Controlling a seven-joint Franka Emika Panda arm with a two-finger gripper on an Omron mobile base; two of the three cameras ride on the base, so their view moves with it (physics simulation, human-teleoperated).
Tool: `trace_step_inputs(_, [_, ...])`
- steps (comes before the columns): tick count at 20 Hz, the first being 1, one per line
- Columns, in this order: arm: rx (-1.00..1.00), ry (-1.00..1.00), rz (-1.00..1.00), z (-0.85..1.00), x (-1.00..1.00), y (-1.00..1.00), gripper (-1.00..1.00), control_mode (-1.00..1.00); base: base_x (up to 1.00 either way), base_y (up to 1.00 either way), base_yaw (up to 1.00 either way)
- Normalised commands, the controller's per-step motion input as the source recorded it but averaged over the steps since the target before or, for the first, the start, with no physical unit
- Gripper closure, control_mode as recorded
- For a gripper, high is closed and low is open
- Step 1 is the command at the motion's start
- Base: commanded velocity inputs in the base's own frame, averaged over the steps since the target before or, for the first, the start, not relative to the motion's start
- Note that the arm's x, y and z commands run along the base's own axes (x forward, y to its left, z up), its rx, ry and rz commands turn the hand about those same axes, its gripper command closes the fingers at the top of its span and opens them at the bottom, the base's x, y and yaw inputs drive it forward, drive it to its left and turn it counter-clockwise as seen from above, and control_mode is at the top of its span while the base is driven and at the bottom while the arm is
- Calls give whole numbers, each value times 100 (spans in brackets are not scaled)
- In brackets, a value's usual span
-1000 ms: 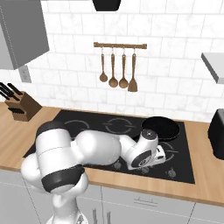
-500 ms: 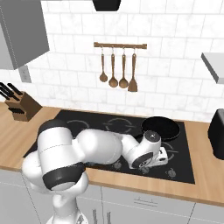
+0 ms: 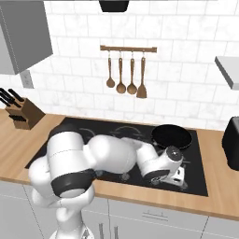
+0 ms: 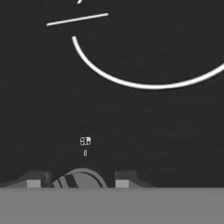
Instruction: Turn off the rear right burner of the stove.
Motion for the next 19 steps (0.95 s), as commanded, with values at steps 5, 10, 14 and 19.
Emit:
trace_step_inputs(5, [34,-9,-51,0,-9,-49,100,-100,0,0,0])
trace_step_inputs(10, [33,-7,-55,0,-19,-60,100,-100,0,0,0])
trace_step_inputs(14, [26,0,-60,0,-18,-70,100,-100,0,0,0])
trace_step_inputs(19, [5,-2,-4,0,-1,-13,100,-100,0,0,0])
